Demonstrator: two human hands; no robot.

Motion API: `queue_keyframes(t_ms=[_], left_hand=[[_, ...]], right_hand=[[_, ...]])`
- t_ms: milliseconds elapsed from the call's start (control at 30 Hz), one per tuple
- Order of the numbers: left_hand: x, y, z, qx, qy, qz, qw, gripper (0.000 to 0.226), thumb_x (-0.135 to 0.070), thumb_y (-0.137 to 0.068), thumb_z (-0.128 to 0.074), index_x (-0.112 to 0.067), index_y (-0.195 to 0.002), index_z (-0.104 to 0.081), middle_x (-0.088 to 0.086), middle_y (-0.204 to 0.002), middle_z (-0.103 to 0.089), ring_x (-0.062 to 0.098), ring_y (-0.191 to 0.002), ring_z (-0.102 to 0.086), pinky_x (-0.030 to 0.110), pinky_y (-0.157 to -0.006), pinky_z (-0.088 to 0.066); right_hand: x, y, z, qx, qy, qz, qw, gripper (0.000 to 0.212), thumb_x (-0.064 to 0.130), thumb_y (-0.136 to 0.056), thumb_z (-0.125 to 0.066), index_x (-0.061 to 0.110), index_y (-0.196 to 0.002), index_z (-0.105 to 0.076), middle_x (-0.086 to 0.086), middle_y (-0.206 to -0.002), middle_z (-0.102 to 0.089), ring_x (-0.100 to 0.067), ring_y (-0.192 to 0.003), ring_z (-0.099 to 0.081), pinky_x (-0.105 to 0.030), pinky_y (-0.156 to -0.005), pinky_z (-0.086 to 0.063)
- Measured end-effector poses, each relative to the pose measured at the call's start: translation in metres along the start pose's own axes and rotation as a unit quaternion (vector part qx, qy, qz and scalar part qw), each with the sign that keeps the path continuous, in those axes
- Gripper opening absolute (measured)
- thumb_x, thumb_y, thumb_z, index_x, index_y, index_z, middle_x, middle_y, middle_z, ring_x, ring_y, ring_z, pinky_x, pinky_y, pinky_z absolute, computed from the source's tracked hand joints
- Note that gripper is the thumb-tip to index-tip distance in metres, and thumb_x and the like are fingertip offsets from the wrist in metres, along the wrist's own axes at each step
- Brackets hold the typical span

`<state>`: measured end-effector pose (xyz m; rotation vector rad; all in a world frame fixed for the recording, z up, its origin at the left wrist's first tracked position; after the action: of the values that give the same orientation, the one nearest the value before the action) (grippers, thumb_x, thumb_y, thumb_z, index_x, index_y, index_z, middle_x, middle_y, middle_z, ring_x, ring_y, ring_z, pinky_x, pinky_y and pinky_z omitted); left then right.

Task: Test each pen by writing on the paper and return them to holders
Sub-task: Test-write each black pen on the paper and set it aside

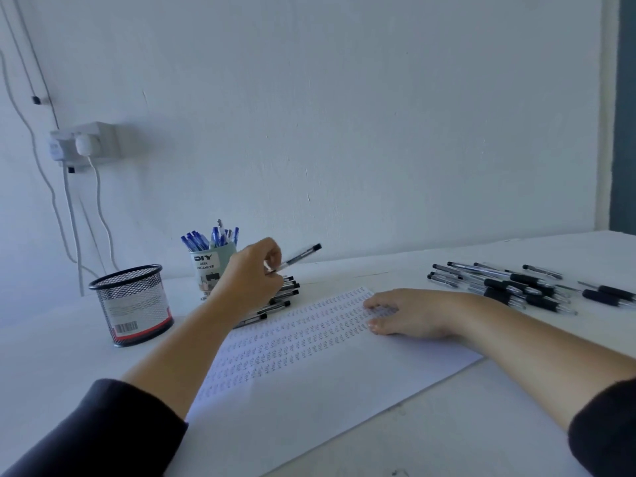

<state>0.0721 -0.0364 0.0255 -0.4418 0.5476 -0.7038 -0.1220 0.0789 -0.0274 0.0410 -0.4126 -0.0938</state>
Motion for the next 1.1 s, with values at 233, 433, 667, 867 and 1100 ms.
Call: queue_keyframes(t_ms=[233,433,667,867,1100], left_hand=[[-0.020,0.011,-0.019,-0.001,-0.109,-0.011,0.994,0.023,-0.045,-0.082,-0.062,-0.022,-0.084,-0.056,-0.007,-0.080,-0.056,0.013,-0.079,-0.048,0.033,-0.080,-0.031],[-0.030,0.017,-0.019,-0.066,-0.202,-0.006,0.977,0.055,-0.071,-0.069,-0.058,-0.019,-0.059,-0.045,-0.008,-0.057,-0.046,0.011,-0.071,-0.040,0.035,-0.078,-0.023],[-0.031,0.019,-0.019,-0.093,-0.190,-0.030,0.977,0.045,-0.062,-0.061,-0.045,-0.018,-0.057,-0.041,-0.006,-0.055,-0.044,0.012,-0.067,-0.041,0.032,-0.070,-0.019],[-0.035,0.018,-0.018,-0.062,-0.179,-0.033,0.981,0.045,-0.063,-0.073,-0.063,-0.020,-0.084,-0.052,-0.009,-0.086,-0.044,0.013,-0.091,-0.036,0.030,-0.081,-0.023],[-0.040,0.021,-0.013,-0.109,-0.052,-0.086,0.989,0.033,0.005,-0.086,-0.053,-0.007,-0.114,-0.065,0.011,-0.130,-0.039,0.024,-0.116,-0.039,0.027,-0.090,-0.037]], right_hand=[[0.000,0.001,0.001,-0.001,0.003,-0.004,1.000,0.056,0.043,-0.095,-0.048,0.029,-0.147,-0.031,0.006,-0.155,-0.026,-0.014,-0.141,-0.027,-0.028,-0.114,-0.020],[0.000,0.001,0.001,0.001,0.006,-0.005,1.000,0.056,0.044,-0.096,-0.047,0.031,-0.147,-0.029,0.008,-0.156,-0.023,-0.012,-0.142,-0.024,-0.027,-0.114,-0.018],[0.000,0.003,0.001,0.002,0.008,-0.001,1.000,0.057,0.045,-0.096,-0.047,0.030,-0.147,-0.029,0.008,-0.156,-0.022,-0.012,-0.143,-0.023,-0.028,-0.115,-0.017],[-0.003,0.002,0.003,-0.011,-0.001,-0.012,1.000,0.057,0.043,-0.094,-0.052,0.028,-0.145,-0.034,0.006,-0.154,-0.028,-0.013,-0.140,-0.028,-0.028,-0.114,-0.022],[-0.012,0.012,0.015,0.005,-0.039,-0.042,0.998,0.057,0.036,-0.088,-0.064,0.034,-0.140,-0.041,0.008,-0.153,-0.029,-0.013,-0.139,-0.030,-0.030,-0.113,-0.023]])
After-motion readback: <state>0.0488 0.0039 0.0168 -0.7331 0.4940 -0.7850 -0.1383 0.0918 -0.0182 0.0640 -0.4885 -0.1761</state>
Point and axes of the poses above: each hand's wrist, its own y-axis away from the middle knuckle, its own z-axis out of the back of the hand, x = y × z, the point moved 3 cm from there along -y, towards the middle knuckle
